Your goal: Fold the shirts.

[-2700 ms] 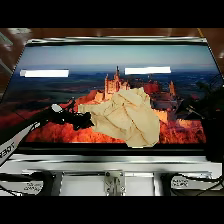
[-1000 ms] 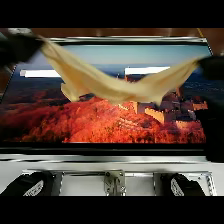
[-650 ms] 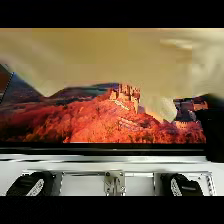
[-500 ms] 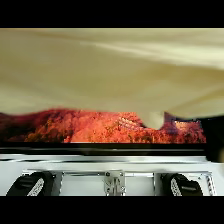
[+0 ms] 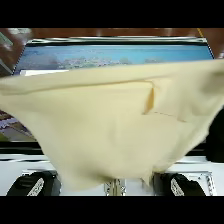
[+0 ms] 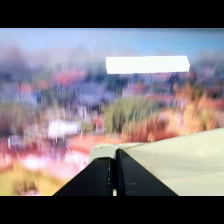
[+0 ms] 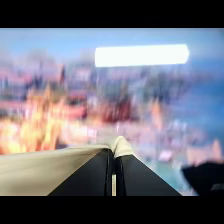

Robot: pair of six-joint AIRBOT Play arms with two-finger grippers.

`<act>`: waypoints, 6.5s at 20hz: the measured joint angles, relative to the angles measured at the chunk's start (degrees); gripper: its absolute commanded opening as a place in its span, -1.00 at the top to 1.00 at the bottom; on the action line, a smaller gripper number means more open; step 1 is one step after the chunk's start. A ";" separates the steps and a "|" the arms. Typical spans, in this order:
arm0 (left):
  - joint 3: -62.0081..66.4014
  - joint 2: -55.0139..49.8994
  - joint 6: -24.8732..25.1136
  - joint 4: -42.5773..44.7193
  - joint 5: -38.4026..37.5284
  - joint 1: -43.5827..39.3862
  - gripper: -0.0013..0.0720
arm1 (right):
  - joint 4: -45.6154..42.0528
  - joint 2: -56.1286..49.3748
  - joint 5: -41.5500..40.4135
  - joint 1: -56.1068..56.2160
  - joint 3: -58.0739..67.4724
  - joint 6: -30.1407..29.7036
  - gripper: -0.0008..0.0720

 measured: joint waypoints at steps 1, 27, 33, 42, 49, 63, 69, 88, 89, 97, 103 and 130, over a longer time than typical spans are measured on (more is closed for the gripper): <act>-4.66 -1.14 -0.96 0.35 0.35 0.00 0.85 | 0.37 -2.91 0.35 0.00 -2.36 0.59 0.79; -7.10 -46.93 -3.61 -11.32 -3.08 12.57 -0.83 | 24.52 -38.47 -13.35 -7.45 -6.82 1.57 -0.91; -30.36 -33.81 4.74 -11.26 -8.61 23.21 -0.82 | 17.84 -30.75 8.35 -19.06 -13.05 -2.29 -0.91; -51.87 -33.14 12.07 -23.08 4.94 25.77 -0.81 | 22.25 -28.55 11.17 -22.99 -20.50 -4.13 -0.91; -53.44 -37.20 14.84 -26.56 7.43 22.49 -0.62 | 22.71 -28.41 9.88 -23.15 -20.96 -3.96 -0.91; -53.51 -37.35 12.57 -27.21 17.38 16.61 0.85 | 20.81 -29.55 11.47 -23.32 -32.33 -6.25 -0.66; -53.18 -33.94 13.62 -25.33 18.01 16.70 0.85 | 24.57 -36.41 2.75 -23.34 -39.10 -6.95 -0.64; -27.82 -21.20 13.53 -25.14 14.38 16.52 0.85 | 29.24 -20.72 -6.14 -10.73 -29.53 -14.45 0.80; -22.93 -18.56 14.03 -24.98 14.29 16.52 0.85 | 29.77 -16.44 -7.69 -10.60 -26.82 -15.04 0.80; 10.21 -0.90 15.72 -24.65 21.00 16.59 0.85 | 30.05 11.65 -27.36 -10.49 -7.78 -16.74 0.80; 19.21 6.99 11.93 -20.74 17.49 16.63 0.85 | 22.75 20.46 -23.65 -10.47 1.27 -12.28 0.79; -13.79 -30.45 13.27 -17.55 21.24 13.81 0.84 | 20.61 -31.12 -17.38 1.66 -8.35 -1.86 0.80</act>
